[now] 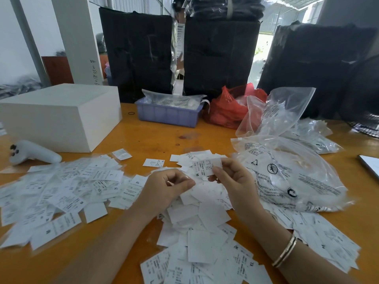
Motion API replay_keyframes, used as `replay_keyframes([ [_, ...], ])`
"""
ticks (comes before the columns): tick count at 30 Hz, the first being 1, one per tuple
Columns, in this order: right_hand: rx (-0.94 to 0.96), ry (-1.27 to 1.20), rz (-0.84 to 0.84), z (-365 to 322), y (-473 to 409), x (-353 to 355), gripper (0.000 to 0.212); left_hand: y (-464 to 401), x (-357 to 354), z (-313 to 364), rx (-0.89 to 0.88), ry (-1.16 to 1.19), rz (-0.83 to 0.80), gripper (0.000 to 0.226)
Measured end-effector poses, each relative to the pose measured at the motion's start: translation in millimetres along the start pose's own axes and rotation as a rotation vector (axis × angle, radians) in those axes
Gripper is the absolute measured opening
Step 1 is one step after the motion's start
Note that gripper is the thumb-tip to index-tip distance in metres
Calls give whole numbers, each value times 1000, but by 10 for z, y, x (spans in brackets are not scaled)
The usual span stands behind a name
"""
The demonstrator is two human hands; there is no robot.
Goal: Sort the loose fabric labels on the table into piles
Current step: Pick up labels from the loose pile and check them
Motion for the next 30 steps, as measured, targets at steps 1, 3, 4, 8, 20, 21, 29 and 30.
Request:
replay_keyframes([
  [1,1,8,-3,-1,3,-7,16,-4,16,4,-15,-9,19,17],
  [3,1,-5,12,2,3,-7,16,-5,56,31,-49,-29,61,15],
  [4,2,-19,27,2,1,4,16,-1,74,57,-74,-50,78,12],
  [8,9,-24,66,-3,-6,30,16,38,125,185,-209,-168,151,19],
  [20,0,42,-3,20,39,-65,16,79,100,263,-266,-301,162,16],
  [21,0,48,-5,18,39,-67,16,78,104,260,-265,-289,162,19],
  [29,14,36,49,17,38,-18,31,22,71,141,-119,-23,87,13],
  [30,24,33,67,19,39,5,38,21,65,140,-109,-4,76,12],
])
Point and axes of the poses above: each hand's wrist, its own y-axis away from the middle knuckle, its own x-axis out of the back of the hand, z = x × y, the point moved 8 cm from there along -y, towards the middle knuckle, and after that the axes turned 6 degrees about -y, right-handed, at the moved point
